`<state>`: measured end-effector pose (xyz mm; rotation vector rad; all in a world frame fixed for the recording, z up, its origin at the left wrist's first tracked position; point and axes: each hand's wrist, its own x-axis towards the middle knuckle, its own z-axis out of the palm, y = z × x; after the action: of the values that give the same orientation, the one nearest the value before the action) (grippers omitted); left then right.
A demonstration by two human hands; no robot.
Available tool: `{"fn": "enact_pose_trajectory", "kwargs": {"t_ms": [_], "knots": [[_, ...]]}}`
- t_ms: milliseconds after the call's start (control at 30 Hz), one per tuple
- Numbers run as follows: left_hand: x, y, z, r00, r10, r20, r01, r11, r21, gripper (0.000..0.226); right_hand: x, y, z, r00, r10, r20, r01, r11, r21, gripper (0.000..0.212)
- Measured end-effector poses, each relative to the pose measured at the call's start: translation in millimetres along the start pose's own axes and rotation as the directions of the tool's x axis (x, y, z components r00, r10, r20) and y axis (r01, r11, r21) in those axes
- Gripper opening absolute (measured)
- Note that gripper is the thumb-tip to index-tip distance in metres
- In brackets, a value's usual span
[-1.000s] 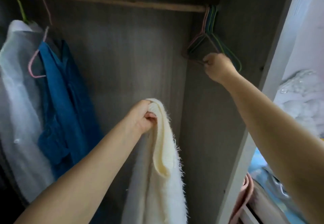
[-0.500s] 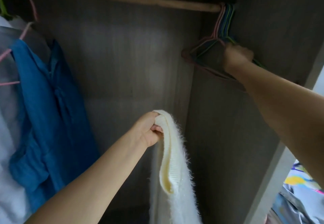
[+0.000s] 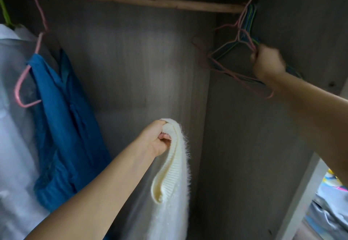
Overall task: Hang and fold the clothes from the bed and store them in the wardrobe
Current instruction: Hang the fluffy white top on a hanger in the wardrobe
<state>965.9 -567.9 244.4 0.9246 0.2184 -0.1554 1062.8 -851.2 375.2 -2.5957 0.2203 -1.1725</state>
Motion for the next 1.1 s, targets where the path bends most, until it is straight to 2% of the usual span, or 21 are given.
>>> {"fn": "enact_pose_trajectory", "kwargs": {"t_ms": [133,200,233,300,333,367,433,500,567,667,733,900,967,1100], "knots": [[-1,3,-13,1.0,-0.008,0.011,0.009,0.999,-0.032,0.039,-59,2,24,0.987,0.02,-0.159,0.029,0.954,0.297,0.022],[-1,4,-19,1.0,-0.005,0.025,0.006,0.999,-0.033,0.04,-104,4,42,0.986,0.099,-0.136,-0.022,0.876,0.482,0.013],[0,4,-24,1.0,-0.007,0.028,0.007,1.0,-0.014,0.04,-124,1,48,0.987,0.155,-0.05,-0.093,0.789,0.607,0.009],[1,0,-37,1.0,-0.021,0.014,0.02,0.994,0.108,0.038,-159,-8,51,0.953,0.188,0.237,-0.299,0.469,0.831,0.008],[3,-3,-46,1.0,-0.021,-0.016,0.023,0.979,0.201,0.036,-173,-13,50,0.917,0.138,0.374,-0.399,0.298,0.867,0.014],[5,-7,-56,0.999,-0.007,-0.053,0.023,0.951,0.309,0.033,-187,-17,48,0.884,0.083,0.461,-0.468,0.2,0.861,0.023],[11,-17,-76,0.995,0.046,-0.091,0.01,0.849,0.529,0.028,-216,-23,43,0.859,0.061,0.509,-0.513,0.123,0.85,0.034],[19,-34,-92,0.996,0.083,-0.045,-0.031,0.739,0.673,0.024,-242,-29,38,0.862,0.113,0.494,-0.499,0.021,0.866,0.034],[23,-54,-106,0.996,0.09,-0.017,-0.045,0.643,0.765,0.037,-264,-37,32,0.86,0.165,0.482,-0.473,-0.092,0.876,0.033],[19,-79,-120,0.997,0.071,0.009,-0.048,0.57,0.82,0.036,-291,-43,25,0.872,0.179,0.456,-0.439,-0.125,0.89,0.034],[16,-90,-125,0.999,0.034,0.03,-0.044,0.572,0.819,0.026,-307,-47,22,0.882,0.183,0.434,-0.425,-0.085,0.901,0.034],[13,-100,-114,0.998,-0.054,0.031,0.002,0.528,0.849,0.025,-327,-51,0,0.901,0.242,0.361,-0.37,-0.011,0.929,0.035],[13,-101,-106,0.993,-0.115,0.005,0.06,0.552,0.831,0.02,-329,-52,-16,0.917,0.248,0.313,-0.313,-0.038,0.949,0.036],[15,-110,-94,0.975,-0.205,-0.089,0.203,0.645,0.737,0.028,-329,-57,-45,0.951,0.259,0.169,-0.136,-0.138,0.981,0.036]]}}
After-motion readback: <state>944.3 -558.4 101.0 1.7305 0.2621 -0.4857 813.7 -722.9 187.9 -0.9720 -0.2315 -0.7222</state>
